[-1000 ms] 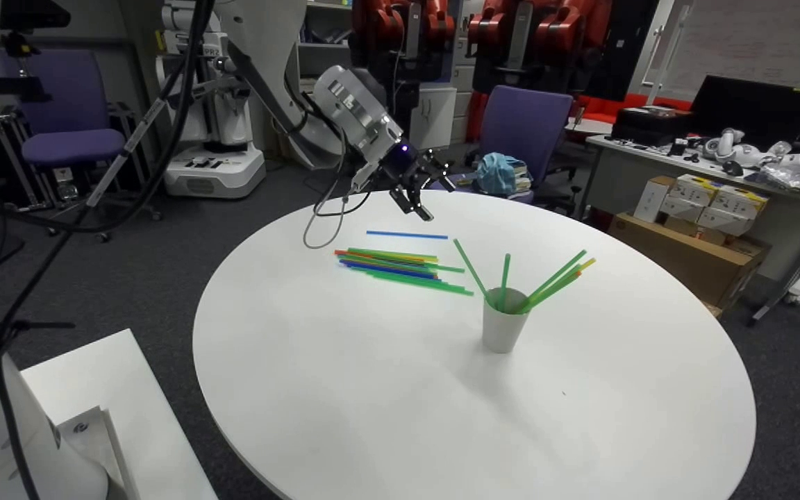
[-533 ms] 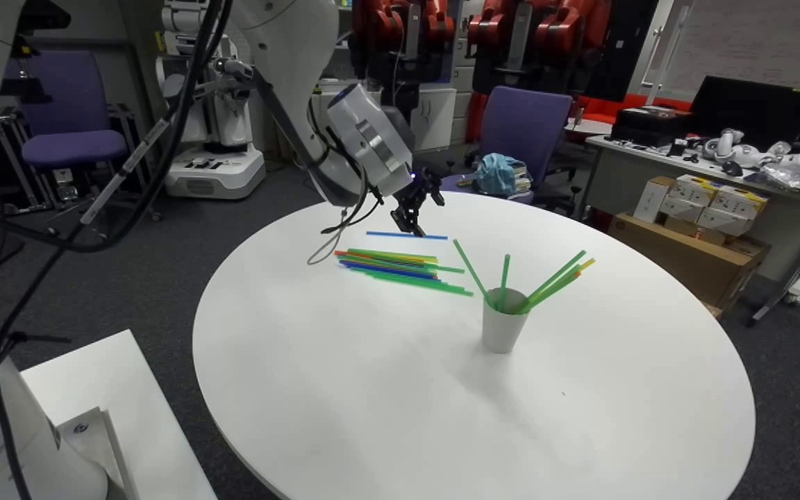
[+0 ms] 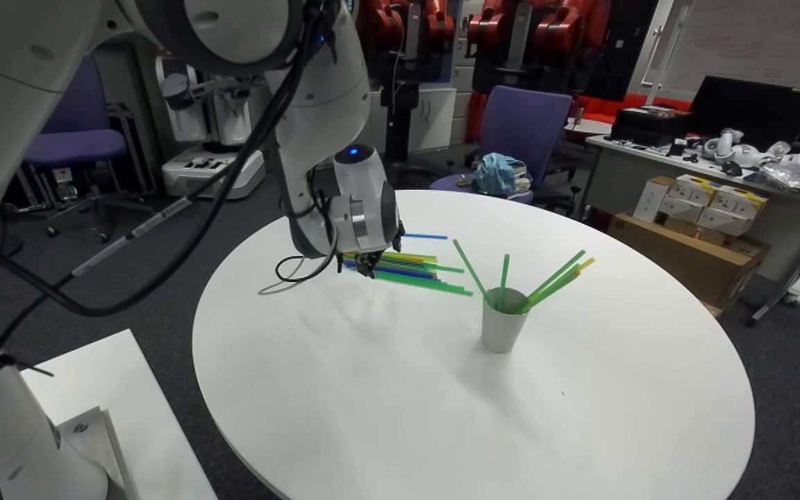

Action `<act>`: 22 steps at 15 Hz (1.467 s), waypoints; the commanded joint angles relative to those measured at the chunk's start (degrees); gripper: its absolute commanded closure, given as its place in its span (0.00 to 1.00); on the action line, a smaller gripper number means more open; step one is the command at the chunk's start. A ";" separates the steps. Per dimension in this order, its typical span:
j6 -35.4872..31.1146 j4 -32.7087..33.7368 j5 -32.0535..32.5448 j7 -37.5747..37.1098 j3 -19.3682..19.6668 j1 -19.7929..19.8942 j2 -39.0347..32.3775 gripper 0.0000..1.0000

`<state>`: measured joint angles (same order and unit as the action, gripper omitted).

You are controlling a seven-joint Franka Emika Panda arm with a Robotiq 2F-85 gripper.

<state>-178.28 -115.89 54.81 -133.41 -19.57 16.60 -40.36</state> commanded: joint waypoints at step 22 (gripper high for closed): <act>60.30 14.74 -47.30 37.39 16.34 -19.68 10.61 0.00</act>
<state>-117.19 -103.00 8.99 -95.91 -8.01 0.33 -28.28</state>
